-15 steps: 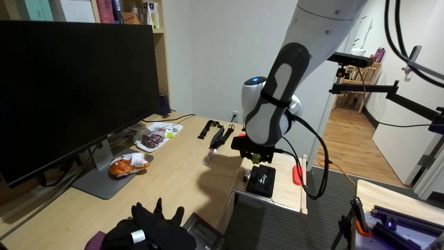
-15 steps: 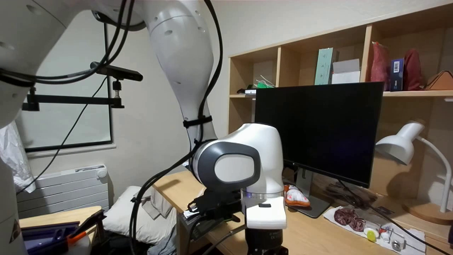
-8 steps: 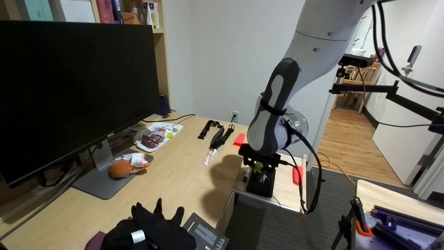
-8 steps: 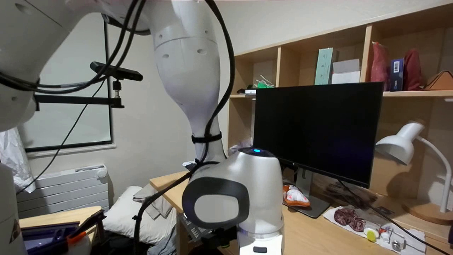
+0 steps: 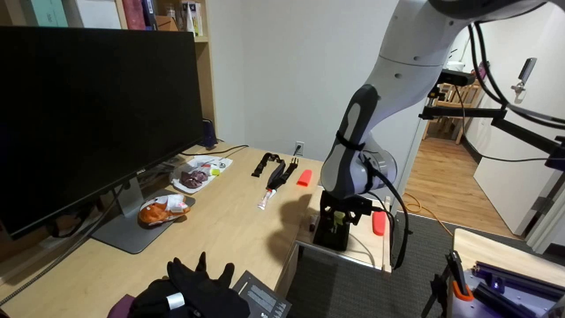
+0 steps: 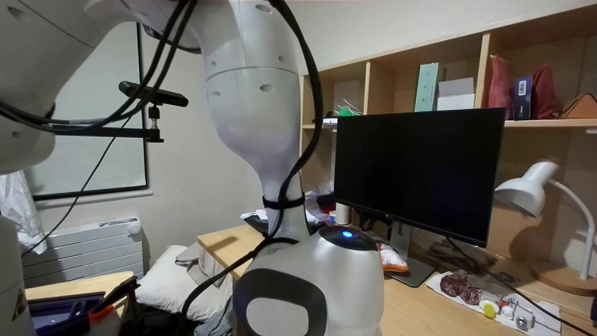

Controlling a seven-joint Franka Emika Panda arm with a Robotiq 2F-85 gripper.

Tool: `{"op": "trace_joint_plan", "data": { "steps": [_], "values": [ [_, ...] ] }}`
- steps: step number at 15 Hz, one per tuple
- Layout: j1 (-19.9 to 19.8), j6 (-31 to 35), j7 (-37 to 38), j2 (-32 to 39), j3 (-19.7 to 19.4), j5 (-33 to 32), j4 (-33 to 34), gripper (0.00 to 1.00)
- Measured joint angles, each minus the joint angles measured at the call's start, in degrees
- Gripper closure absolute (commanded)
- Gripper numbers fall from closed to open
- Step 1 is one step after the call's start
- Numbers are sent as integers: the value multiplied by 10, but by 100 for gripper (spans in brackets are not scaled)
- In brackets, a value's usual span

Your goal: Place the yellow paper on the desk shelf

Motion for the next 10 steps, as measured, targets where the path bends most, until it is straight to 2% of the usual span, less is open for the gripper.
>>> {"op": "trace_joint_plan", "data": {
  "steps": [2, 4, 10],
  "values": [
    [-1, 13, -28, 15, -1, 7, 3, 93],
    [-1, 28, -51, 30, -1, 18, 5, 66],
    [-17, 61, -96, 54, 13, 45, 17, 31]
  ]
}}
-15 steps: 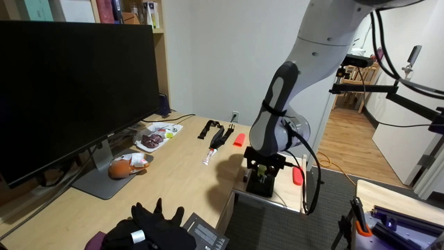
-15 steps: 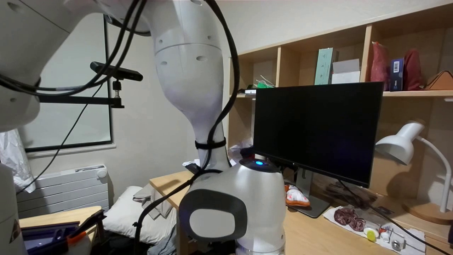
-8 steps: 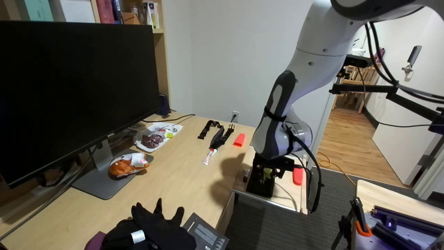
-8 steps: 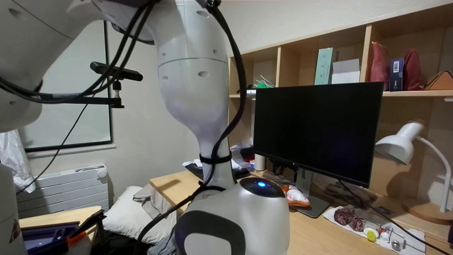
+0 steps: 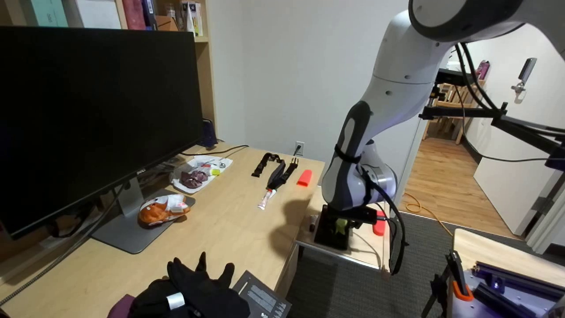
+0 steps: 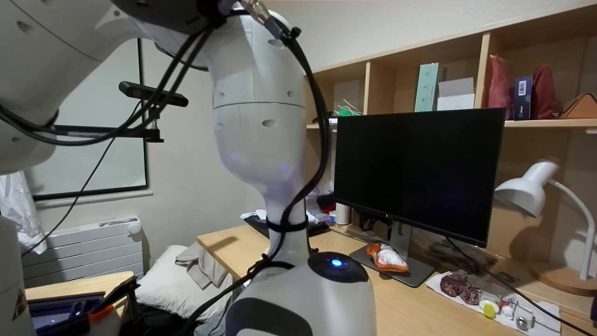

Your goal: Place the yellow paper on the desk shelf

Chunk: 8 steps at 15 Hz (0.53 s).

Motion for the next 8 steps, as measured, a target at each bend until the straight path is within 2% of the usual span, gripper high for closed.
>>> {"op": "trace_joint_plan", "data": {
  "steps": [4, 5, 8],
  "values": [
    [-19, 1, -8, 0, 14, 6, 5, 3],
    [-24, 1, -11, -1, 18, 11, 5, 0],
    [-39, -1, -13, -3, 25, 22, 5, 0]
  ]
}}
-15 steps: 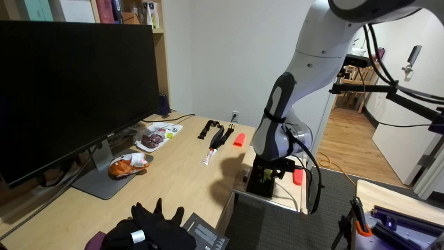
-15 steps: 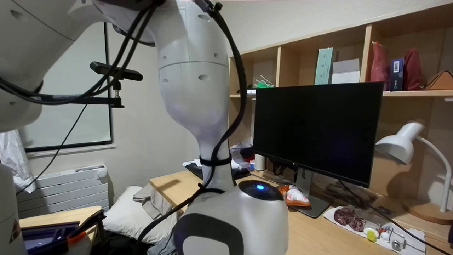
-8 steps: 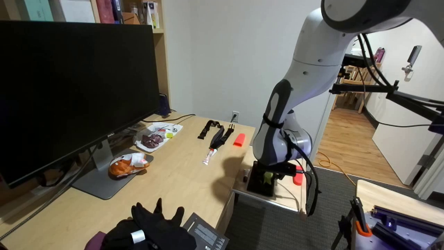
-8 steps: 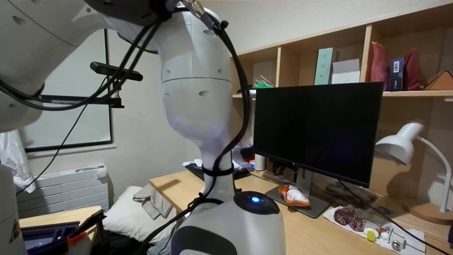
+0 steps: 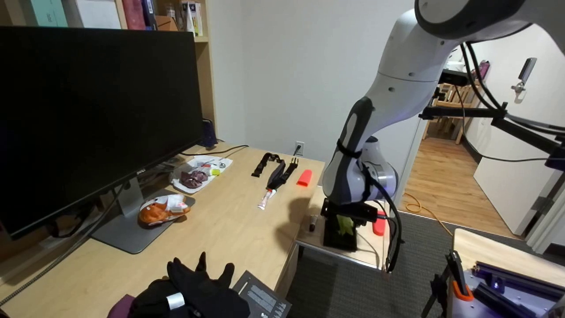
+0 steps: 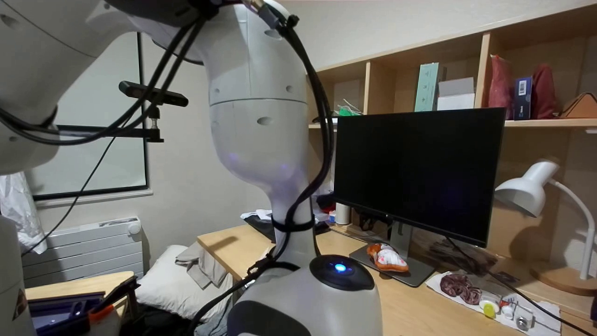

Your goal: Place the yellow paper on the desk shelf

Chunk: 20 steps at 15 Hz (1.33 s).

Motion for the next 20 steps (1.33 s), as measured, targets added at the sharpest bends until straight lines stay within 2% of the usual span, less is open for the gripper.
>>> {"op": "trace_joint_plan", "data": {
  "steps": [8, 11, 15, 20],
  "values": [
    [-11, -15, 0, -24, 3, 49, -1, 0],
    [-8, -46, 0, -40, -5, 53, -2, 0],
    [6, -117, 0, -96, -35, 55, -8, 0],
    [76, -209, 0, -194, -113, 40, -20, 0]
  ]
}}
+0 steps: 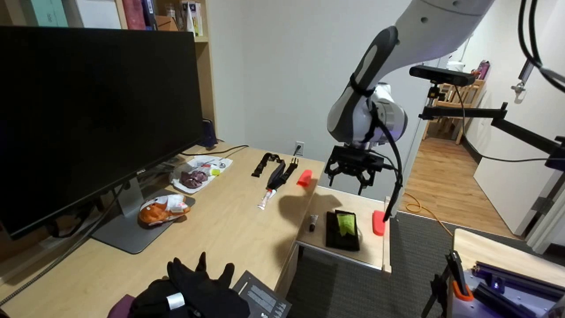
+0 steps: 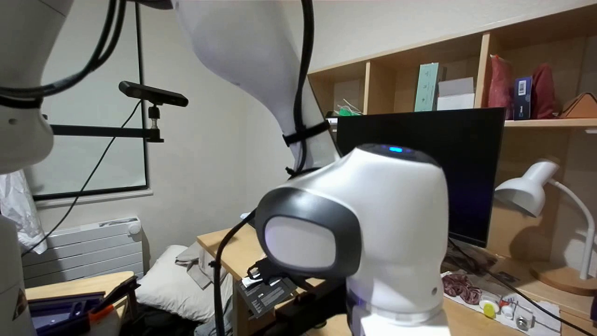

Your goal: Place the yellow paper on the desk shelf

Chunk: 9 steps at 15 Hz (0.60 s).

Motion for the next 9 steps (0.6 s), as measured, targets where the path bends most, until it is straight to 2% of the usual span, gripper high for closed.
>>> {"op": "trace_joint_plan", "data": {
  "steps": [5, 7, 9],
  "values": [
    [71, -81, 0, -87, -43, -114, -5, 0],
    [85, -115, 15, -114, -43, -118, -4, 0],
    [88, -131, 62, -128, -42, -110, -5, 0]
  ]
}}
